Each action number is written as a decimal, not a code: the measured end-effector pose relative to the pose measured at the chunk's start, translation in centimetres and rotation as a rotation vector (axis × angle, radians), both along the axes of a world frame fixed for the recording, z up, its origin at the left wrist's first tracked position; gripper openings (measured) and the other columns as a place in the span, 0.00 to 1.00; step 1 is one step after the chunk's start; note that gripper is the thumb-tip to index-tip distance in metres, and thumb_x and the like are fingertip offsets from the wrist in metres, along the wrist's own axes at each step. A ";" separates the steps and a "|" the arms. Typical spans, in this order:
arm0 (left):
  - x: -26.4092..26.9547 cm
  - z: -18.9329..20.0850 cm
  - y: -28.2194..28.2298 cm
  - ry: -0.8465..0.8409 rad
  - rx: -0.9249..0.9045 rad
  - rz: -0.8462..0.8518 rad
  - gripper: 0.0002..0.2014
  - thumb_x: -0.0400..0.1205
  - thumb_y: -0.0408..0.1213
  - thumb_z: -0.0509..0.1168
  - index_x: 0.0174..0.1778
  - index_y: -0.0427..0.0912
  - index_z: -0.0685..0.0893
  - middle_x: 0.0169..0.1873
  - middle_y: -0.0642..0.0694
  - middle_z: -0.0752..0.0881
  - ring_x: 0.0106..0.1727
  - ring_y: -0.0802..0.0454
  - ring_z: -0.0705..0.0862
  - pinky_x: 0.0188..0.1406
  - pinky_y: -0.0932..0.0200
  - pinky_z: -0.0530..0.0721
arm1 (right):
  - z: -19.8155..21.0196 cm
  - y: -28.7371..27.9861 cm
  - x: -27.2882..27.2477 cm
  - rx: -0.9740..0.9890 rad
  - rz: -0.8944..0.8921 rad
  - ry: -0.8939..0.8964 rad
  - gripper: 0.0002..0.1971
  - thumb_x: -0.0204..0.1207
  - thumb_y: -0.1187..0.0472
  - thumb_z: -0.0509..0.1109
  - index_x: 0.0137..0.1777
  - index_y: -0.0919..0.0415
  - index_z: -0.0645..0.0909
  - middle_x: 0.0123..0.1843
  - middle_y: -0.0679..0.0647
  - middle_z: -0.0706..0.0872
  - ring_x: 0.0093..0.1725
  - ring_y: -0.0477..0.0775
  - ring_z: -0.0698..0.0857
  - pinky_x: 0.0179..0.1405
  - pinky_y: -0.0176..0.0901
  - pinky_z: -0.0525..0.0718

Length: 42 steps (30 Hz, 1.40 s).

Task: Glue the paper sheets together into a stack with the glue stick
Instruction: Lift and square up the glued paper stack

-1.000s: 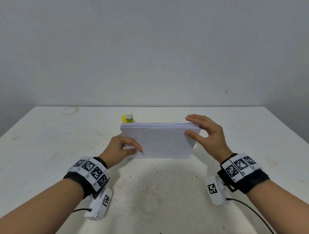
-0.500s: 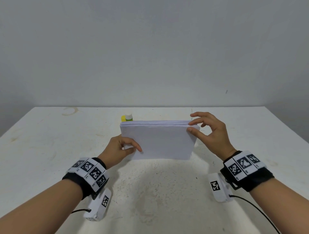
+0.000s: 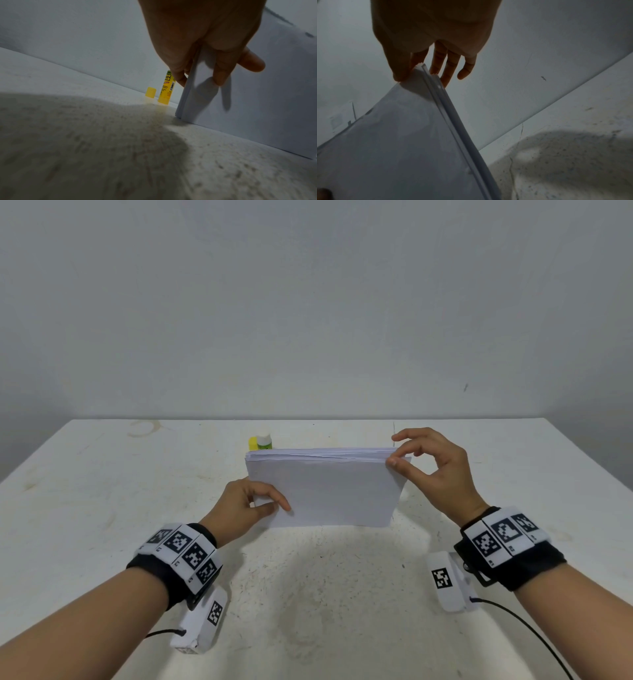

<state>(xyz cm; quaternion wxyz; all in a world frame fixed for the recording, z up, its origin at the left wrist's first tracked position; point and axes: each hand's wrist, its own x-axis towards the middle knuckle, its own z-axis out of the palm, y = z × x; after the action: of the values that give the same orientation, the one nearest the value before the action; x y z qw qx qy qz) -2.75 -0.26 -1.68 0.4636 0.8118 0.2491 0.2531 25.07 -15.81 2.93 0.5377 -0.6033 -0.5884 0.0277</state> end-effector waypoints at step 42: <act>-0.3 -0.6 -0.1 0.003 0.071 0.012 0.30 0.77 0.18 0.68 0.27 0.64 0.88 0.35 0.66 0.88 0.44 0.68 0.84 0.46 0.76 0.77 | -0.6 -0.2 0.6 -0.221 0.002 0.048 0.18 0.61 0.37 0.74 0.45 0.45 0.79 0.61 0.39 0.79 0.56 0.35 0.78 0.48 0.26 0.74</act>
<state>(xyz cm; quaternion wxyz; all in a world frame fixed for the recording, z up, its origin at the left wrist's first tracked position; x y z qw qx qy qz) -3.04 -0.36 -2.30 0.4328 0.8264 0.2455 0.2634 25.70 -15.96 2.29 0.4819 -0.6575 -0.5692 0.1075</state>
